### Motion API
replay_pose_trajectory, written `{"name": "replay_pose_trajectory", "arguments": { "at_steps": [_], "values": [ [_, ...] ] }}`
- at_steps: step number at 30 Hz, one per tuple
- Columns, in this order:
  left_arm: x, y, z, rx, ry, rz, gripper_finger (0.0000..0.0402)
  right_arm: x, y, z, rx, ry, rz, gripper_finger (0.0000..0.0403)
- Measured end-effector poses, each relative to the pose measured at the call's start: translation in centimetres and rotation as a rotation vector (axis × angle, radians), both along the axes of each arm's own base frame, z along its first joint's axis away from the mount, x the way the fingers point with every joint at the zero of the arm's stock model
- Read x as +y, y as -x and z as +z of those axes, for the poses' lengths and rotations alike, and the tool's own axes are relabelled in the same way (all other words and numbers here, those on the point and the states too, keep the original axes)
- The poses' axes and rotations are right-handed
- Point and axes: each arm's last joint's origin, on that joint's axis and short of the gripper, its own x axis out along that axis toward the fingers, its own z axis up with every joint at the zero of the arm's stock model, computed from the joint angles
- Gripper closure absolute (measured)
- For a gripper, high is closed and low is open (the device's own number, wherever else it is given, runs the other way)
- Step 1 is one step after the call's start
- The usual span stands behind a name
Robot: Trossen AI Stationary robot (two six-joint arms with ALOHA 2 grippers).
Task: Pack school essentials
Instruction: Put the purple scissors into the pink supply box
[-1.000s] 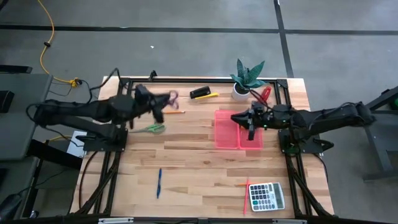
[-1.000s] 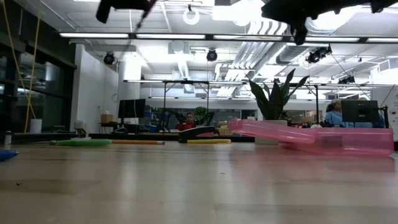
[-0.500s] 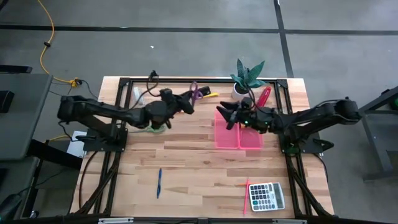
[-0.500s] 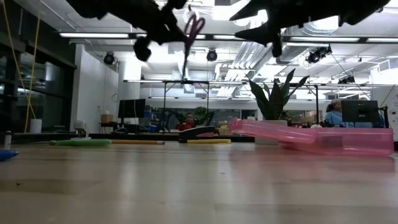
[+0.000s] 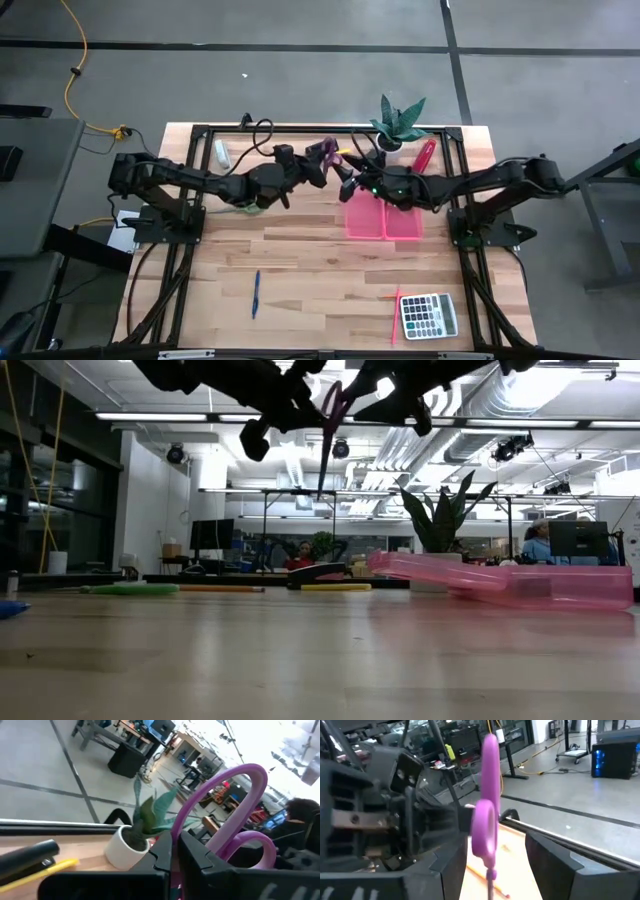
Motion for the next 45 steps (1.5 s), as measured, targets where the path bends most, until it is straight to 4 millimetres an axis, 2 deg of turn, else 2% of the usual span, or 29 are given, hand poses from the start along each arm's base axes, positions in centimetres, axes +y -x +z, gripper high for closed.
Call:
{"name": "replay_pose_trajectory", "arguments": {
  "at_steps": [5, 8, 11, 16, 18, 20, 22, 25, 30, 34, 40, 45],
  "values": [
    [-0.2, -0.1, 0.0, -0.02, 0.016, -0.01, 0.0401, -0.8, -0.5, 0.6, -0.018, -0.005, -0.004, 0.0212],
    [-0.4, -0.1, 0.0, -0.023, 0.018, -0.018, 0.0401, -1.2, -0.6, 0.7, -0.033, -0.023, 0.007, 0.023],
    [-0.4, -0.1, 0.1, -0.024, 0.017, -0.019, 0.0401, -1.5, -0.6, 0.7, -0.046, -0.04, 0.004, 0.0272],
    [-0.4, -0.1, 0.1, -0.012, 0.004, -0.021, 0.0397, -1.4, -0.7, 0.8, -0.054, -0.04, 0.034, 0.0377],
    [-0.4, -0.1, 0.1, -0.009, 0.001, -0.022, 0.0386, -1.4, -0.7, 0.8, -0.055, -0.041, 0.034, 0.0389],
    [-0.4, -0.1, 0.1, -0.006, 0.0, -0.034, 0.037, -1.4, -0.7, 0.8, -0.057, -0.045, 0.032, 0.0379],
    [-0.2, -0.2, 0.1, 0.011, -0.015, -0.068, 0.0349, -1.4, -0.6, 0.9, -0.057, -0.042, 0.027, 0.0375],
    [0.1, 0.1, 0.5, 0.02, -0.02, -0.161, 0.0311, -1.6, 0.1, 1.5, -0.026, -0.006, 0.02, 0.0391],
    [0.5, 1.2, 1.7, 0.054, -0.022, -0.276, 0.0248, -2.6, 2.8, 3.1, 0.073, 0.045, -0.021, 0.0389],
    [0.6, 3.2, 3.9, 0.081, -0.079, -0.34, 0.0216, -2.8, 6.3, 4.3, 0.192, 0.064, -0.01, 0.0393],
    [-0.5, 7.7, 8.8, 0.058, -0.3, -0.403, 0.0207, -2.5, 12.0, 5.1, 0.326, -0.013, 0.073, 0.0396],
    [-1.9, 11.0, 11.6, 0.016, -0.445, -0.423, 0.0207, -1.7, 15.0, 3.8, 0.331, -0.134, 0.153, 0.0398]
  ]
}}
